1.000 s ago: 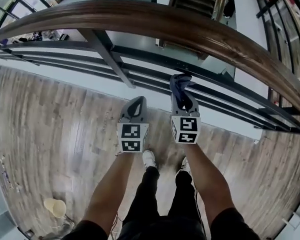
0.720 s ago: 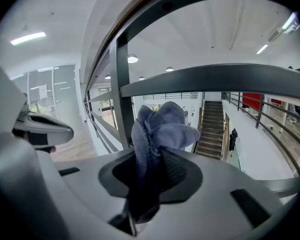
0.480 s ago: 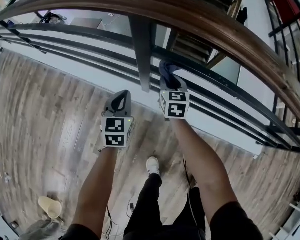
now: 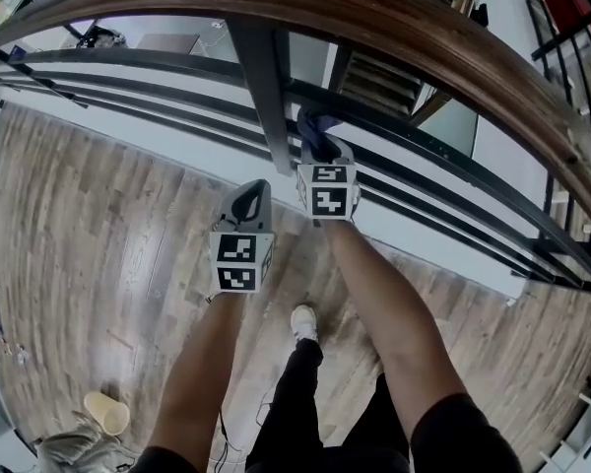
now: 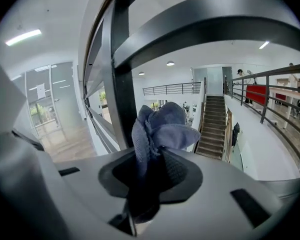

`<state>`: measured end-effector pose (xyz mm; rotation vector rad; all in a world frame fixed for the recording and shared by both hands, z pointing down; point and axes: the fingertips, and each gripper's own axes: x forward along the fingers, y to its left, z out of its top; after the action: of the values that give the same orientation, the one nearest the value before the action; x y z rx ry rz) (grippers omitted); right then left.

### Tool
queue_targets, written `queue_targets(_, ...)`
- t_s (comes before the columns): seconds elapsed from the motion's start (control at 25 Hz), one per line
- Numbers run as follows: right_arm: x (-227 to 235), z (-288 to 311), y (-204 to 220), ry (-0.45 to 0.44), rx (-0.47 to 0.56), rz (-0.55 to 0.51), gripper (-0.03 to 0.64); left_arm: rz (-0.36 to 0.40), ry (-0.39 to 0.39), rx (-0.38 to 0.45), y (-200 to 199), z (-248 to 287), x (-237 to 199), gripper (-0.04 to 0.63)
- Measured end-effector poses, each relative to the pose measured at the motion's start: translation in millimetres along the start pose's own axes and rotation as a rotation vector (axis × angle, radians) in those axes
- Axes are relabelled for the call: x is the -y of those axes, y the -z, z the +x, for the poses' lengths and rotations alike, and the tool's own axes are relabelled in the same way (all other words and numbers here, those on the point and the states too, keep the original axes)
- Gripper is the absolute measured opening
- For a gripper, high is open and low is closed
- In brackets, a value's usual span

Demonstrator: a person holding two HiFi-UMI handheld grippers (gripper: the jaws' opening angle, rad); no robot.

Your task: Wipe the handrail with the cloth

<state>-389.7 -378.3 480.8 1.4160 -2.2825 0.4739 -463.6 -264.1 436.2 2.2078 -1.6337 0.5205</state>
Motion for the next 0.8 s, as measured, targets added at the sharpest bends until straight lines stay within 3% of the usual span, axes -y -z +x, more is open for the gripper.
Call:
queue_targets(0.4,83.1,-62.3,27.9,0.054,-0.001,0.049,0.091,-0.014,0.044,-0.012,-0.2,21.7,84.5,0.000)
queue_targets(0.8,185.2,-138.6,65.5,0.135,-0.017,0.093,0.091,0.026,0.098,-0.031,-7.9,38.5,195.5,0.000)
